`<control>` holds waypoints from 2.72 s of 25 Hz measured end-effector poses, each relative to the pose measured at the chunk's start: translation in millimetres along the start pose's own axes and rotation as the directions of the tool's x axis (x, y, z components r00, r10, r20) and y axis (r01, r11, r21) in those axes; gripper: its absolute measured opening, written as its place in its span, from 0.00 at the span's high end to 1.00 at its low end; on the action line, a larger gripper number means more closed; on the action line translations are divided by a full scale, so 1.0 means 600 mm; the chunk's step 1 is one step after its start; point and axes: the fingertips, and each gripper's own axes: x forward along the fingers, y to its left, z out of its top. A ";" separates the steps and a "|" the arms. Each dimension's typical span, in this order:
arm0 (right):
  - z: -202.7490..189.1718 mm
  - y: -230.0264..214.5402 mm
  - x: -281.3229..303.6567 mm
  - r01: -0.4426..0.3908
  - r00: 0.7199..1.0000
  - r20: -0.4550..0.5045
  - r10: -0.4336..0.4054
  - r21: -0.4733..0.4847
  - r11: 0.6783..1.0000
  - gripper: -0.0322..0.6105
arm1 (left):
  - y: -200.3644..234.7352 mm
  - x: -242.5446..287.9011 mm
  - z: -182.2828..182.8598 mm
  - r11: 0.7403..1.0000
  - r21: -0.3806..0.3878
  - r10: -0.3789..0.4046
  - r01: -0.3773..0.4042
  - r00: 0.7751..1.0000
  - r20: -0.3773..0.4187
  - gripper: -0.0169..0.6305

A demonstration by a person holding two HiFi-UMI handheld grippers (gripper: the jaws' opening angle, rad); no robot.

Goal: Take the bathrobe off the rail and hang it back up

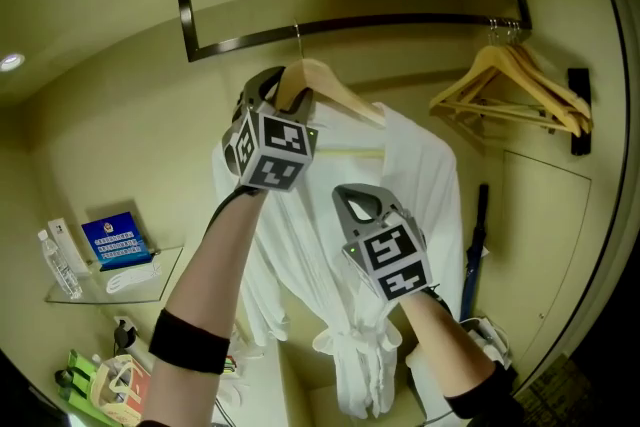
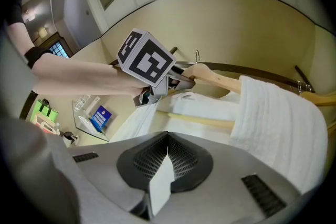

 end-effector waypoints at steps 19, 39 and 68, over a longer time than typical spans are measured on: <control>-0.141 0.175 -0.152 0.022 0.982 -0.187 -0.015 0.037 0.999 0.91 | -0.221 -0.213 -0.119 0.972 -0.194 -0.131 0.129 0.991 0.004 0.67; -0.468 0.358 -0.445 -0.123 0.891 -0.388 0.236 0.295 0.948 0.91 | -0.607 -0.505 -0.331 0.931 -0.355 -0.189 0.081 0.941 -0.282 0.67; -1.132 0.623 -0.655 0.091 0.729 -0.602 0.325 0.556 0.826 0.91 | -1.194 -0.793 -0.737 0.850 -0.340 -0.521 0.402 0.738 -0.430 0.67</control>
